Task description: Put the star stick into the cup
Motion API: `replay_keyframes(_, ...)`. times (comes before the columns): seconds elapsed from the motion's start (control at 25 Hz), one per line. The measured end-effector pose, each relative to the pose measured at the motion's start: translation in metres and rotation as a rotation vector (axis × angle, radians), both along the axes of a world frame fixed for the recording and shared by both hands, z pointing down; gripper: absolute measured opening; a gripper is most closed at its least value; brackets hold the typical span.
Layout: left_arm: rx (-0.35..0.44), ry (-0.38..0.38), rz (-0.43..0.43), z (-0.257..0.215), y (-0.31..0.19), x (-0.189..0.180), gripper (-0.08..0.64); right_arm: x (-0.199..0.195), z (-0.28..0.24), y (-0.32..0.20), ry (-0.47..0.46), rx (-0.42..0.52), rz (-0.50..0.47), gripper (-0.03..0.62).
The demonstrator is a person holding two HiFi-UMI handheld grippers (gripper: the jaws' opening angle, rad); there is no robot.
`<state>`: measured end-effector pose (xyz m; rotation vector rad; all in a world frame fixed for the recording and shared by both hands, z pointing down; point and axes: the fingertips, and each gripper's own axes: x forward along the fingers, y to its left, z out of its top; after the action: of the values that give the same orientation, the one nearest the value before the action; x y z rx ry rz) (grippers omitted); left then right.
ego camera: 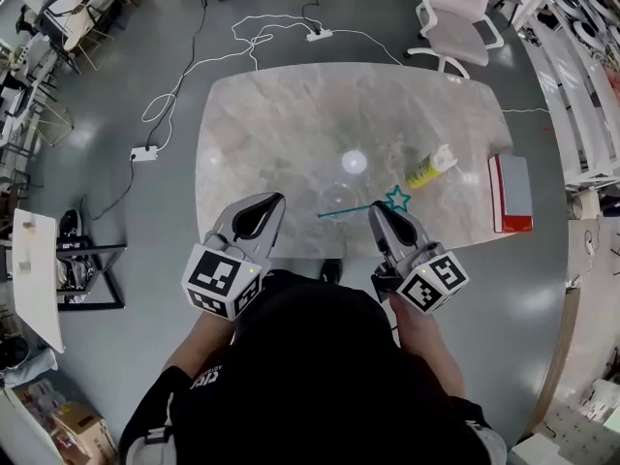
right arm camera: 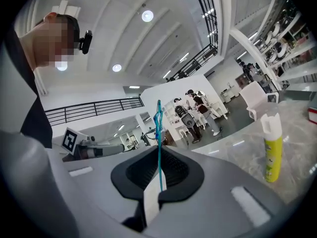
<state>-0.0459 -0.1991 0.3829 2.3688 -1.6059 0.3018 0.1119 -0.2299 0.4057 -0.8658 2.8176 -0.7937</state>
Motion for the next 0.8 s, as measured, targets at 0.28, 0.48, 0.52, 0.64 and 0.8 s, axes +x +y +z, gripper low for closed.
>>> replay_keyframes(0.28,-0.023,-0.003,-0.021,0.012,-0.008,-0.012,0.005,-0.013,0.016,-0.021,0.032,-0.004,-0.016,0.028)
replay_keyframes(0.48,-0.059,0.014,0.024,0.031,-0.007,-0.002,0.005,-0.011,0.037,-0.029,0.06,-0.044,0.018,0.028)
replay_keyframes(0.52,-0.065,0.018,0.031,0.035,-0.01,0.001,0.005,-0.01,0.04,-0.03,0.067,-0.051,0.021,0.028)
replay_keyframes(0.64,-0.084,0.019,0.056,0.047,-0.019,0.007,0.005,-0.009,0.051,-0.036,0.092,-0.073,0.026,0.028)
replay_keyframes(0.8,-0.133,0.038,0.09,0.069,-0.032,0.011,0.005,-0.014,0.067,-0.049,0.126,-0.097,0.036,0.028)
